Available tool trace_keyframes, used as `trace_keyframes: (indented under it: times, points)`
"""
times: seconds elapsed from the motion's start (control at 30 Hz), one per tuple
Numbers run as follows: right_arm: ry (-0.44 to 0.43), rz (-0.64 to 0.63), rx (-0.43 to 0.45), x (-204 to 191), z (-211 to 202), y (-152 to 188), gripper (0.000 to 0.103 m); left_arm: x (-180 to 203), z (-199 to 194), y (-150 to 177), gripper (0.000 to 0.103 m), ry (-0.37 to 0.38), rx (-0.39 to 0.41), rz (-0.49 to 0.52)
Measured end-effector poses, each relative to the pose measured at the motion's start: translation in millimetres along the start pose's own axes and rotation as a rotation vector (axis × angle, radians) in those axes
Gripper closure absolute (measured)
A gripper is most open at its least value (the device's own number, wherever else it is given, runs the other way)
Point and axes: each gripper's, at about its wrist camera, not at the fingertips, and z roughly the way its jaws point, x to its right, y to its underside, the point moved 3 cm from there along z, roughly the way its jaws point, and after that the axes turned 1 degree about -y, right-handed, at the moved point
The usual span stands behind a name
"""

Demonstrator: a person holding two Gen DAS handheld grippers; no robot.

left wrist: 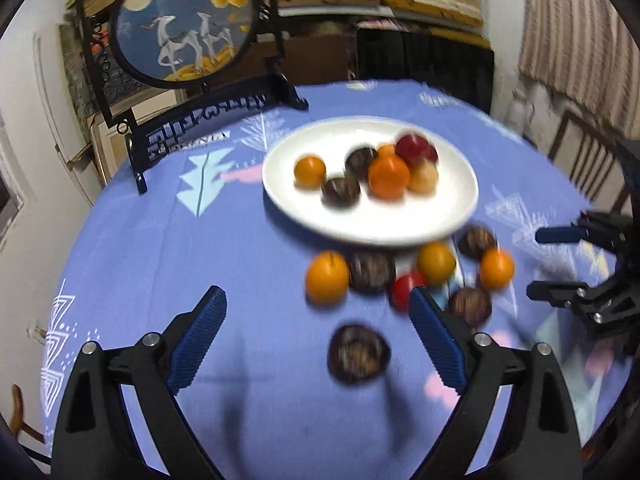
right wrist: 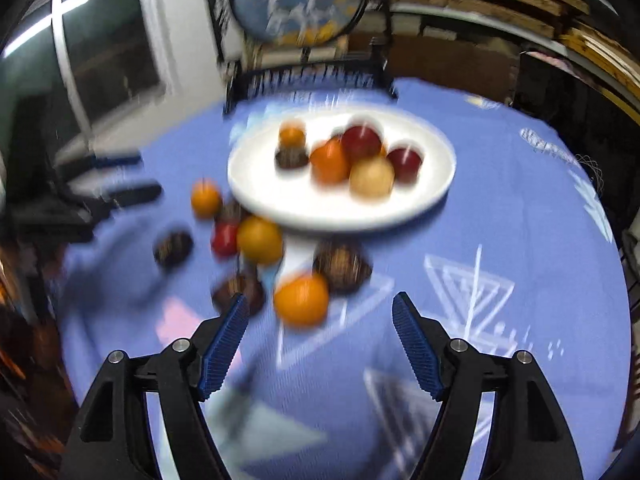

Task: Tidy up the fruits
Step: 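Grasp a dark brown fruit with left tool while right tool grasps an orange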

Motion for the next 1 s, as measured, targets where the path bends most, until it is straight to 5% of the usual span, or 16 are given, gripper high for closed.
trace_keyframes:
  times: [0.17,0.3,0.53,0.63,0.73,1.0]
  points:
    - [0.01,-0.026,-0.03,-6.6,18.5,0.4,0.038,9.9,3.5,23.6,0.013,0.016,-0.047,0.056]
    - [0.012,-0.053,-0.056,-9.5,35.9,-8.1,0.064,14.8,12.3,31.6,0.013,0.043,-0.086,0.056]
    - [-0.001,-0.05,-0.028,-9.5,27.0,-5.9,0.066,22.3,36.2,27.5,0.013,0.055,-0.13,0.044]
    - [-0.002,-0.035,-0.019,-4.9,19.3,-2.0,0.066,21.6,46.5,25.3,0.032,0.076,-0.165,0.02]
    - [-0.011,-0.022,-0.01,-2.9,15.2,0.5,0.066,20.3,48.8,24.4,0.062,0.102,-0.176,-0.011]
    - [-0.036,-0.013,0.01,-6.3,8.9,5.6,0.066,20.6,25.0,20.1,0.062,0.087,-0.133,-0.021]
